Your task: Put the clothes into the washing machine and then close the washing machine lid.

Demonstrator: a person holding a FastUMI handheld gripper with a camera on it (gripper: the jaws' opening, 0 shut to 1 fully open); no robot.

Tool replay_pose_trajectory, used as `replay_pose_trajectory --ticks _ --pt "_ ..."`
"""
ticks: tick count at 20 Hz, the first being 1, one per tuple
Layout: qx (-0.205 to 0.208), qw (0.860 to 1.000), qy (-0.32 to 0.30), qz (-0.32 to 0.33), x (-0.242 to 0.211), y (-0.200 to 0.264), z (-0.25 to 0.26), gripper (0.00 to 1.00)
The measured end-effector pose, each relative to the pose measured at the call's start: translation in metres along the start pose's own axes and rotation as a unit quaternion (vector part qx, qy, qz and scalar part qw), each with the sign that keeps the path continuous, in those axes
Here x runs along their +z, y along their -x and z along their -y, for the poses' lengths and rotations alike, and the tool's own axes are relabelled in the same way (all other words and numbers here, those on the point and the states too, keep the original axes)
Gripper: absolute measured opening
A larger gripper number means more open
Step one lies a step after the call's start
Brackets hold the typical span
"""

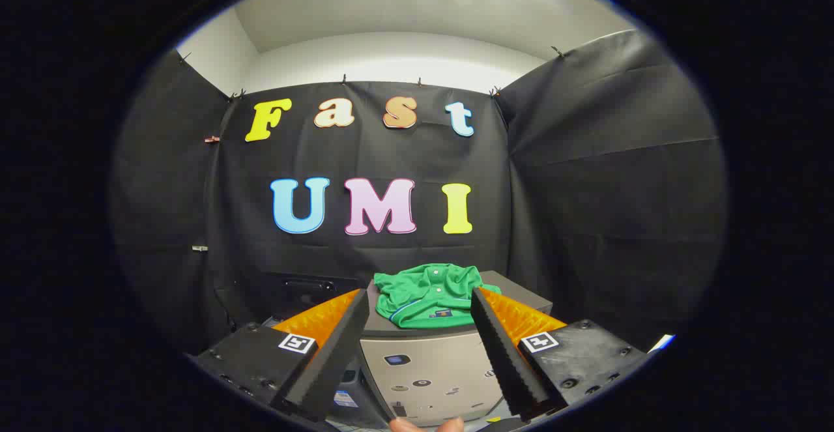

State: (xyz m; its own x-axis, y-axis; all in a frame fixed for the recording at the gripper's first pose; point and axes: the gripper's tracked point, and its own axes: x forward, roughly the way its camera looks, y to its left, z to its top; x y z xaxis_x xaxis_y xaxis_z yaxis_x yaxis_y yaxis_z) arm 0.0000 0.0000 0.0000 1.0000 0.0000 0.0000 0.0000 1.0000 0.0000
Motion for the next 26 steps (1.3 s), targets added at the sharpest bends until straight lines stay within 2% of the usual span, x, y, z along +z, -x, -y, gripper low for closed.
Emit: replay_pose_trajectory --ticks 12,26 --pt "0.000 1.000 -0.004 -0.007 -0.002 0.001 0.012 0.99" --pt "0.008 1.000 0.003 -0.016 -0.011 0.002 0.002 0.99"
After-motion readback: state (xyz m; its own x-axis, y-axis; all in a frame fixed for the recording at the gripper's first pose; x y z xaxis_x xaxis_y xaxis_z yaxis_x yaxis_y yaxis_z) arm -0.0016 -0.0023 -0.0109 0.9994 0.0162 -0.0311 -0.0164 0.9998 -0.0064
